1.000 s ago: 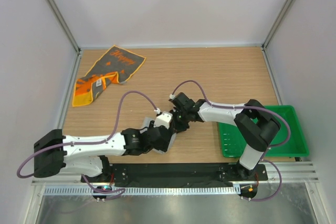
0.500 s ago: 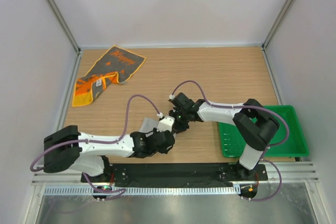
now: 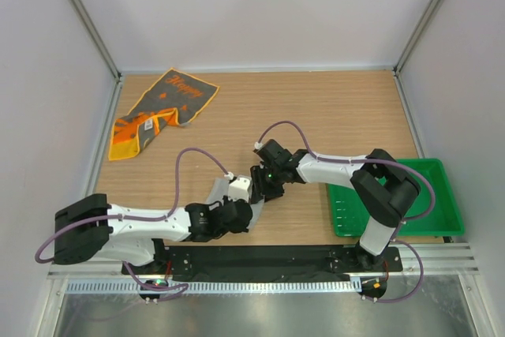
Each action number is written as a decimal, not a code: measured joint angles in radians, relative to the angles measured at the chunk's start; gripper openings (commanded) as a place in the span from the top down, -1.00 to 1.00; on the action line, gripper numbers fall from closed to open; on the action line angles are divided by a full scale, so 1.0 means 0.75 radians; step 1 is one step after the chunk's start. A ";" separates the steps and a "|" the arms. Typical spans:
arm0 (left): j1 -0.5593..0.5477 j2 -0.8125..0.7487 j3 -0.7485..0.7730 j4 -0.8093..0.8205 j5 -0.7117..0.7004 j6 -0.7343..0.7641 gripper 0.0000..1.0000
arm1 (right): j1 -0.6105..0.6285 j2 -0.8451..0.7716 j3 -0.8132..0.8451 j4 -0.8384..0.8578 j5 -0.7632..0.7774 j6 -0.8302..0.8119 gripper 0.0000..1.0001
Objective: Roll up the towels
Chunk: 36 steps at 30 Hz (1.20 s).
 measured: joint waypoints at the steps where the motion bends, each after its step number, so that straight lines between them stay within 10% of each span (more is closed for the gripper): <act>1: 0.006 -0.006 -0.010 0.010 0.005 -0.008 0.99 | 0.000 -0.001 0.004 -0.001 0.002 -0.001 -0.01; 20: 0.103 -0.013 -0.055 0.093 0.128 -0.057 1.00 | 0.007 -0.192 -0.048 -0.026 0.184 0.019 -0.90; 36: 0.171 -0.002 -0.080 0.160 0.214 -0.095 0.99 | -0.003 -0.470 -0.192 0.053 0.278 0.048 -0.97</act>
